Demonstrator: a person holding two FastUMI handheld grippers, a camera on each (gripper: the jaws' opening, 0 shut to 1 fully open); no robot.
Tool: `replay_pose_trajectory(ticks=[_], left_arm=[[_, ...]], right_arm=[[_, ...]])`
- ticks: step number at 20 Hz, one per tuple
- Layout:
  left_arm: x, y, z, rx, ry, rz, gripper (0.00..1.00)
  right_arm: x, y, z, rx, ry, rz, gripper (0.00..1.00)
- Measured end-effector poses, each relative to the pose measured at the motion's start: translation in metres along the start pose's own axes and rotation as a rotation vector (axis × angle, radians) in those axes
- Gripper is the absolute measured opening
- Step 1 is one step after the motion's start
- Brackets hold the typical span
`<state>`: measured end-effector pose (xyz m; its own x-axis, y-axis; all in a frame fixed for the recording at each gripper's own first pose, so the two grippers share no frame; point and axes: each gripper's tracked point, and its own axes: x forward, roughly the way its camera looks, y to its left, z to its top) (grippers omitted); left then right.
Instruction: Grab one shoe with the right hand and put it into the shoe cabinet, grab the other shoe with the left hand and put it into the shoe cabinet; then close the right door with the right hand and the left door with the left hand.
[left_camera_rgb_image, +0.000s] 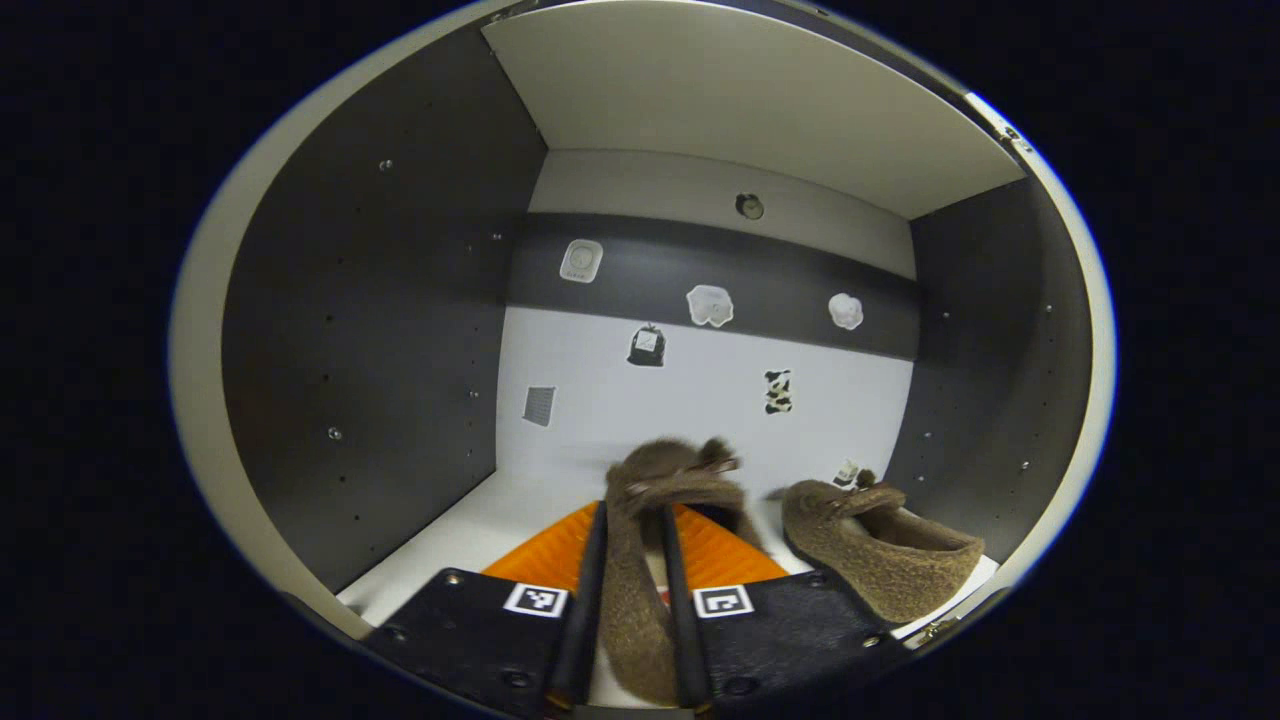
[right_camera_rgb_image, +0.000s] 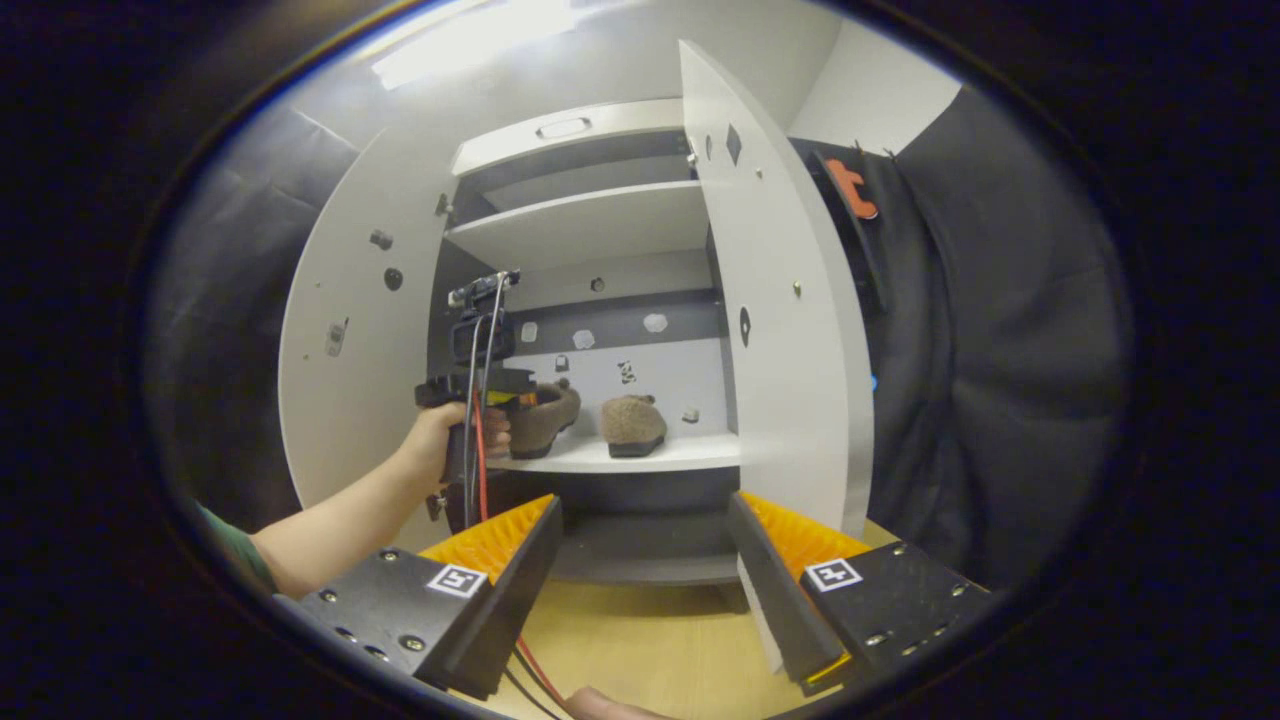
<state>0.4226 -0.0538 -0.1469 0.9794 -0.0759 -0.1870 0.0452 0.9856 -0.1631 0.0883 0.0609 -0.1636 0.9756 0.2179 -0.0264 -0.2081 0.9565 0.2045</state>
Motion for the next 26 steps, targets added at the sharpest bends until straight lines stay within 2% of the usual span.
replay_pose_trajectory(ticks=[4,5,12,13,14,16,21,24,25,26], left_arm=[[-0.023,0.001,0.009,0.027,-0.023,-0.005,0.83],[-0.032,0.0,0.01,0.03,-0.02,-0.01,0.86],[-0.127,0.016,0.017,0.049,-0.043,0.034,0.95],[-0.149,0.015,0.019,0.043,-0.059,0.023,0.89],[-0.166,0.015,0.019,0.046,-0.065,0.015,0.96],[-0.196,0.021,0.013,0.081,-0.056,0.028,0.97],[-0.276,0.013,-0.005,0.08,-0.073,-0.045,0.96],[-0.319,0.013,-0.017,0.075,-0.09,-0.081,0.93],[-0.333,0.014,-0.02,0.068,-0.09,-0.085,1.0],[-0.346,0.015,-0.023,0.065,-0.09,-0.09,0.97]], right_arm=[[-0.011,0.002,0.0,0.009,0.007,0.002,0.99],[-0.015,0.002,-0.001,0.009,0.009,0.0,1.0],[-0.059,0.0,0.0,-0.008,-0.002,-0.026,0.99],[-0.067,-0.001,0.003,-0.009,-0.01,-0.034,0.99],[-0.074,-0.005,0.002,-0.008,-0.011,-0.045,1.0],[-0.088,-0.011,0.003,-0.01,-0.017,-0.058,1.0],[-0.112,-0.04,0.006,-0.054,-0.012,-0.121,0.99],[-0.121,-0.053,0.011,-0.101,0.0,-0.128,1.0],[-0.123,-0.06,0.015,-0.131,-0.001,-0.133,1.0],[-0.123,-0.069,0.022,-0.157,-0.01,-0.141,1.0]])
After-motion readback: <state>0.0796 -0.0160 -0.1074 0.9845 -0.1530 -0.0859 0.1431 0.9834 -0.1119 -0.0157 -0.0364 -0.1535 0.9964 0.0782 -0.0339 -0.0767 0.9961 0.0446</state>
